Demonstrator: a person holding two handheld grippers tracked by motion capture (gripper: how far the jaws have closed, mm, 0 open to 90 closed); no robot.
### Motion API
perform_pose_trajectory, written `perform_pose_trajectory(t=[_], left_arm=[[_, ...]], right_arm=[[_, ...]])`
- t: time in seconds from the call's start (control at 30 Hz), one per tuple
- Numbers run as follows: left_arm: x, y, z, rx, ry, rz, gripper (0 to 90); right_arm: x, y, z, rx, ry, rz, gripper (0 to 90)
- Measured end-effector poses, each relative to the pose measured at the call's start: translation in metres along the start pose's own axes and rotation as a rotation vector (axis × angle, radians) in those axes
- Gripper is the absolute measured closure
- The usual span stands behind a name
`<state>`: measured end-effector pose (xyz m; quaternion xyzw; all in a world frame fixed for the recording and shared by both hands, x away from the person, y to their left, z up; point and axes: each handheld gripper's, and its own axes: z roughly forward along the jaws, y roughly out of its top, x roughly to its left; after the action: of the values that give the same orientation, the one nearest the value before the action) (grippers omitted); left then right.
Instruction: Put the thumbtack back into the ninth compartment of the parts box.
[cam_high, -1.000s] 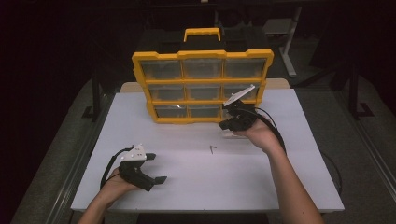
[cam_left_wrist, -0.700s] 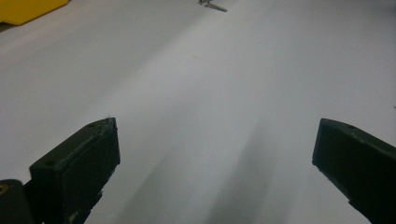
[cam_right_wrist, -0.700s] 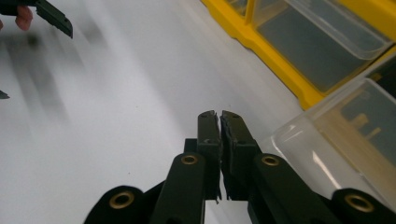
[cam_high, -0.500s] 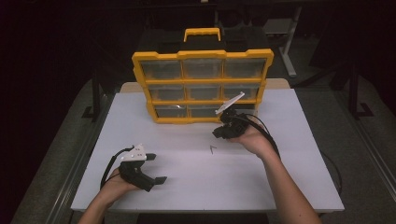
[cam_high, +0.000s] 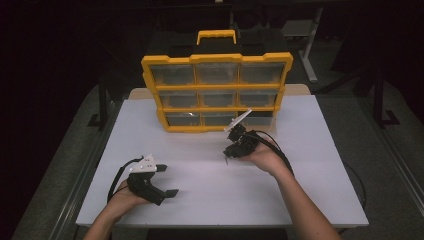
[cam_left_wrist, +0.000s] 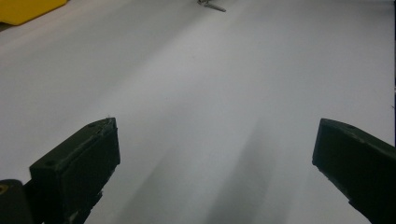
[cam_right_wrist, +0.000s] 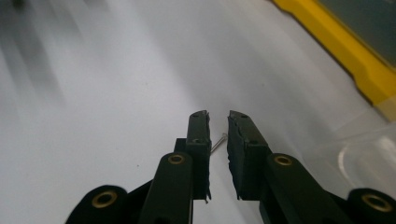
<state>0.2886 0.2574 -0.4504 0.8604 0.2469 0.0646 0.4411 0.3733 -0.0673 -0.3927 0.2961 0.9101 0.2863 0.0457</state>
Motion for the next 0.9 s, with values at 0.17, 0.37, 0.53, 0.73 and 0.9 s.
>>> perform_pose_trajectory(t=[0.17,0.37,0.53,0.73,0.9], left_arm=[[0.000,0.000,0.000,0.000,-0.001,0.000,0.6],[0.000,0.000,0.000,0.000,0.000,0.002,0.6],[0.000,0.000,0.000,0.003,-0.001,0.004,0.6],[0.000,0.000,0.000,0.004,-0.001,0.003,0.6],[0.000,0.000,0.001,0.004,-0.001,0.005,0.6]], right_arm=[[0.001,-0.002,0.011,0.025,0.002,-0.004,76.3],[0.002,-0.004,0.021,0.048,-0.001,-0.003,76.2],[0.003,-0.006,0.029,0.072,-0.007,-0.002,76.1],[0.002,-0.007,0.034,0.079,-0.013,0.004,76.1],[0.000,-0.008,0.040,0.083,-0.015,0.008,76.3]])
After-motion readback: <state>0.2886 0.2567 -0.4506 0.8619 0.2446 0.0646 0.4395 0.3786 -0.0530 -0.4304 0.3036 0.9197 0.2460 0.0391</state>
